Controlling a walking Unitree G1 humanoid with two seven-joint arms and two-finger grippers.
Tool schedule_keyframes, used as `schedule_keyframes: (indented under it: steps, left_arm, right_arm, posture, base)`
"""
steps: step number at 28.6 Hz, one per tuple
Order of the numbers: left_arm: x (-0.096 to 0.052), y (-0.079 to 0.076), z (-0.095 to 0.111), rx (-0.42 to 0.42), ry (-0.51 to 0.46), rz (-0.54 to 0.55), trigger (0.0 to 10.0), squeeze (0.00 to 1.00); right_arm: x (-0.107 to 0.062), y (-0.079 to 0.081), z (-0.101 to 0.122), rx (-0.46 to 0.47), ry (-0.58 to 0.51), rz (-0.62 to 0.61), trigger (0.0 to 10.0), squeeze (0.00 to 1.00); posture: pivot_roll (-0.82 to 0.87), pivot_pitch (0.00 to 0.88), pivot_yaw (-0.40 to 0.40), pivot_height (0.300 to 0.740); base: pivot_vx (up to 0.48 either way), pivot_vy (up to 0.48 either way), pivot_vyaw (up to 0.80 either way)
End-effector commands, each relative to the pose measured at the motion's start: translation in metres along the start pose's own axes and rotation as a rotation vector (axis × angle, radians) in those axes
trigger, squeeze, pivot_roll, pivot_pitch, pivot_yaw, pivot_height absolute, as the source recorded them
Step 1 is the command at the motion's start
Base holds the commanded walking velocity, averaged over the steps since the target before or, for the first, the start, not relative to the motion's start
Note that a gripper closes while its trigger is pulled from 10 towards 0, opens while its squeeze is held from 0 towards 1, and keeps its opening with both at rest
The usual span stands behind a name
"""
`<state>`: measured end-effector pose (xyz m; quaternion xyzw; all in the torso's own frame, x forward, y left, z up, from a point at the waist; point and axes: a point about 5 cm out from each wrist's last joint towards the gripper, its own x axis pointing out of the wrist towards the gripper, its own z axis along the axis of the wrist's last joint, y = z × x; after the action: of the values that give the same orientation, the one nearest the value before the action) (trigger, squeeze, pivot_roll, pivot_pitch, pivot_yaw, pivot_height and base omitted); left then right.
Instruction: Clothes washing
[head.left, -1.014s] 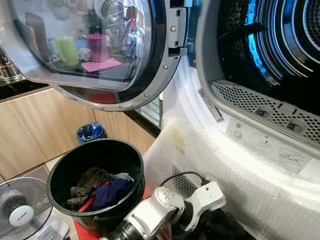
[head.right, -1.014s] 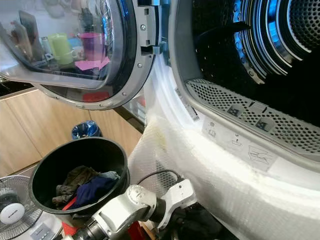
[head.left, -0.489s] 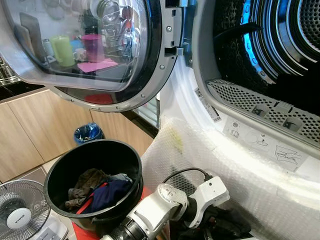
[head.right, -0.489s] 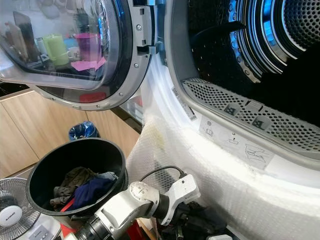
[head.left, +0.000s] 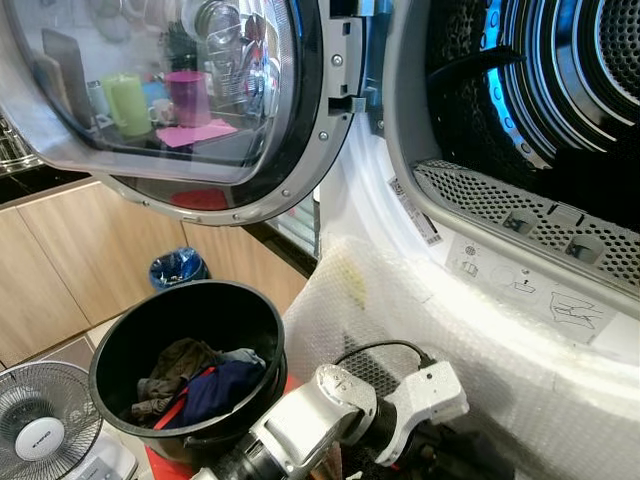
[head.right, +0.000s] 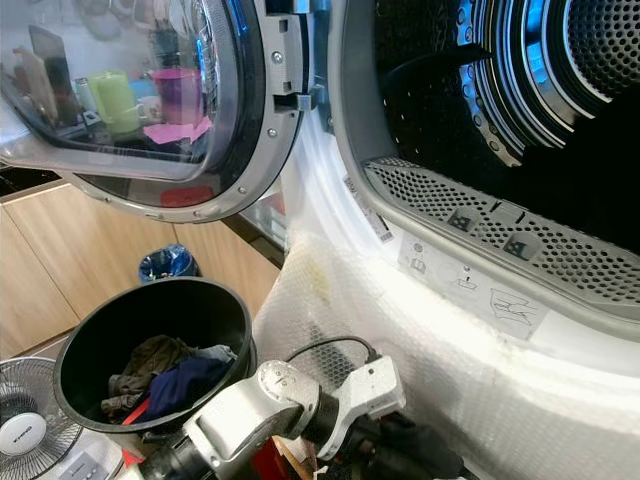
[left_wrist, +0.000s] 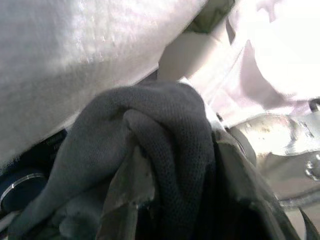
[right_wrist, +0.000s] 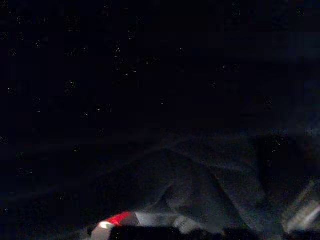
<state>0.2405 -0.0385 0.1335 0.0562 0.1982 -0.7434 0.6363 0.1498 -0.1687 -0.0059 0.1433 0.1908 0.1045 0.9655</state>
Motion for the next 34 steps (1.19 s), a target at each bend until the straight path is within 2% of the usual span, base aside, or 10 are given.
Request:
schedule_keyframes:
  steps: [1,13,19,34]
  left_arm:
    - [0.002,-0.008,0.005,0.020,-0.004,-0.059,0.0,0.00]
    - [-0.003,-0.008,0.005,0.003,0.009,-0.039,0.0,0.00]
    - [-0.009,-0.006,0.006,-0.002,0.005,-0.008,0.0,0.00]
    - [-0.017,-0.008,0.003,-0.010,0.010,0.010,0.0,0.00]
  right_arm:
    - [0.002,-0.003,0.001,0.014,-0.017,-0.015,0.0,0.00]
    - [0.007,-0.004,0.001,0.021,-0.046,-0.013,0.0,0.00]
    - [0.010,0.004,0.002,0.082,-0.118,0.021,0.0,0.00]
    - [0.012,0.007,0.005,0.103,-0.162,0.033,0.0,0.00]
  posture:
    - [0.18,0.000,0.020,0.740]
    - [0.19,0.000,0.023,0.740]
    - [0.19,0.000,0.047,0.740]
    - [0.19,0.000,0.051,0.740]
  base:
    - [0.000,0.000,0.00]
    - [0.000,0.000,0.00]
    - [0.000,0.000,0.00]
    - [0.000,0.000,0.00]
